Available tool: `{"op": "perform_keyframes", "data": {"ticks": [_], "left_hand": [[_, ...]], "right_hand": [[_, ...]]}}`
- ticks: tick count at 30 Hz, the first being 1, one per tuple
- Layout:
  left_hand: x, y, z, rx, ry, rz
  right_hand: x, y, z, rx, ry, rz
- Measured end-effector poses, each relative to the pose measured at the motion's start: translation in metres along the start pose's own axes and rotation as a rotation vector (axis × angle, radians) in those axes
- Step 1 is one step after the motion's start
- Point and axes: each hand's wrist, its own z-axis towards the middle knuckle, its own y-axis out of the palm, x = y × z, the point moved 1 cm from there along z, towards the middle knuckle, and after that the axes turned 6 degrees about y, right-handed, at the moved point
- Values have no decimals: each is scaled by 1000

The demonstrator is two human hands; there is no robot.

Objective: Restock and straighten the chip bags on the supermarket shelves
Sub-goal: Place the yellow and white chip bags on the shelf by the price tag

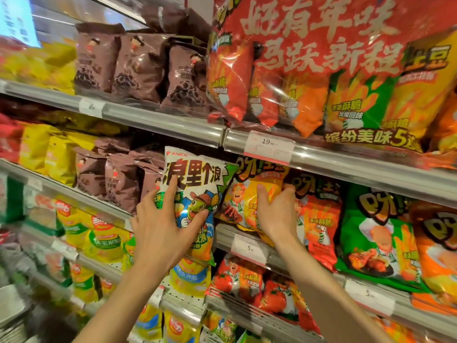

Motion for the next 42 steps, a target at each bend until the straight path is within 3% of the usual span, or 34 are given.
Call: {"op": "perform_keyframes", "data": {"ticks": [8,12,18,25,31,36,42], "left_hand": [[3,14,-5,-40,24,-25],[2,20,-4,-44,28,-24],[1,27,-3,-63,25,-37],[-3,26,-4,-67,10,-49],[-4,19,-8,-59,15,-62],[3,17,-15,-75,55,-103],[24,18,-26,-149,168,-186]], "right_hand": [[-1,17,-1,0,-42,-89],[0,9,-1,-37,-178,-243],[17,-20,1,-30,-534,-660],[35,-18,6,-98,-567,-820],[32,-22,5,-158,-522,-696],[19,-40,-14,-134,-477,-295],[20,-57,-26,-447,-98,32]]}}
